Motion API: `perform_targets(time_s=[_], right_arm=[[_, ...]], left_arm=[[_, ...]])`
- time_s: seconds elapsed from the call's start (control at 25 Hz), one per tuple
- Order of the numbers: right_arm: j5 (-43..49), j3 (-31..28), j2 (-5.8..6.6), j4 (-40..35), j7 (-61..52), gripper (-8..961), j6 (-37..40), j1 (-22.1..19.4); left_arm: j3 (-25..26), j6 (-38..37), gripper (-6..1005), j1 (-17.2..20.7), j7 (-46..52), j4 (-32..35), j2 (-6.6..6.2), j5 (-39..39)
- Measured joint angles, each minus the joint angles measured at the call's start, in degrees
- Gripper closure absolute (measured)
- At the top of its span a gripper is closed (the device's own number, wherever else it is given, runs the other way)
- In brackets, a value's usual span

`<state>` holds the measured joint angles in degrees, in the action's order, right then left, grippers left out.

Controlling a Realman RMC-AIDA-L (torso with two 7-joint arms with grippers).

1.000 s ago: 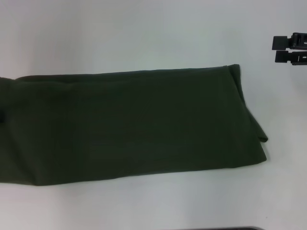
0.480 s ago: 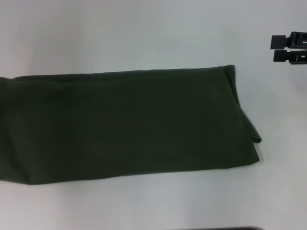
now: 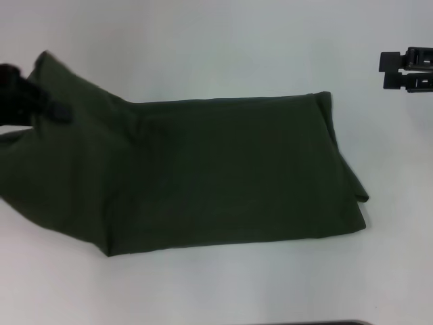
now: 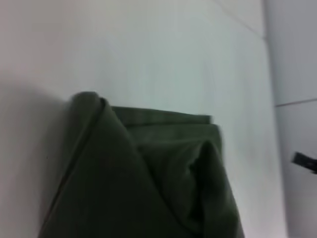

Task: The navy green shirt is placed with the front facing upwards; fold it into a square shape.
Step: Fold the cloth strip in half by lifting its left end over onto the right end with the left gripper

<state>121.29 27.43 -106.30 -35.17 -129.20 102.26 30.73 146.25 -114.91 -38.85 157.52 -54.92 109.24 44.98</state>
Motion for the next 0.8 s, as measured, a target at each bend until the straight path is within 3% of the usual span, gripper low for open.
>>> perform_targets(time_s=[0.28,0.6,0.8], right_arm=[[0.0,0.3,-0.09,0.1,0.0,40,0.0,0.0],[0.0,0.7,-0.13,0.1,0.0,41,-0.3,0.2],[0.0,0.8,-0.13,0.1,0.0,41,-0.3,0.3]], left_arm=[[-0.2,-0.2,926,-3.2,0.6,1.4,3.91,3.8],[-1.6,3.5,927,-4.3,0.5,1.3,10.35,8.2],[-3.8,7.7,927,-5.2,0.0,3.5,12.64,9.1]])
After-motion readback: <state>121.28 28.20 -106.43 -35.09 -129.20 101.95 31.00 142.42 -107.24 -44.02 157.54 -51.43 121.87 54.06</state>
